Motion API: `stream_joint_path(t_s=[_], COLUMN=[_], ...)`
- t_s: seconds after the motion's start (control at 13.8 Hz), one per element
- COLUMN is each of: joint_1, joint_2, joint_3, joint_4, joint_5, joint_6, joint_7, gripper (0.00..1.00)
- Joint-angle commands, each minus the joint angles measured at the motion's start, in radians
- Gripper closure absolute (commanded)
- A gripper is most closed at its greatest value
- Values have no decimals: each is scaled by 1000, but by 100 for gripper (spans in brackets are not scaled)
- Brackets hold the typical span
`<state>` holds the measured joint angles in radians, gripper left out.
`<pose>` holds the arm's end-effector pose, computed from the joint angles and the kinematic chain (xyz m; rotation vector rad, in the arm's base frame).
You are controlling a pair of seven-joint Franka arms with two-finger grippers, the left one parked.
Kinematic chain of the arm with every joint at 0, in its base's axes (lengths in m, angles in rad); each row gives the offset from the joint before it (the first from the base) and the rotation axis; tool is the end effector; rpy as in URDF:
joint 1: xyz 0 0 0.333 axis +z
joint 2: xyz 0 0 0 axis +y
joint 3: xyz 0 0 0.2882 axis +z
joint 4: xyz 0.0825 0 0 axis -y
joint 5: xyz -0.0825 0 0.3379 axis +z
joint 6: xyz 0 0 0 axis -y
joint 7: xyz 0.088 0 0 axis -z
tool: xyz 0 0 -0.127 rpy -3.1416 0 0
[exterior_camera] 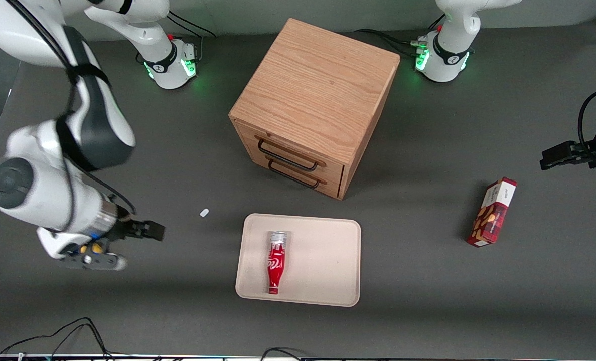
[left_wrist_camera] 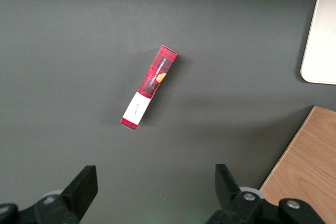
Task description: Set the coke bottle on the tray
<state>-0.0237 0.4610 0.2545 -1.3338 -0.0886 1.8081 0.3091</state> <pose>0.6292 0.1092 0.4409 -3.1067 0.1332 -0.0308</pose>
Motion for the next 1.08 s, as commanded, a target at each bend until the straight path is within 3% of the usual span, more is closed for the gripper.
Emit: stream_joint_path(t_s=[0.0, 0.43, 1.01], joint_1=[-16, -12, -7], joint_2=[-271, -619, -628], joint_3=[-66, -176, -204], joint_4=[-310, -645, -587], joint_5=[114, 128, 127], joint_6=[42, 69, 53], joint_7=[-65, -128, -117], gripper=[0, 0, 0])
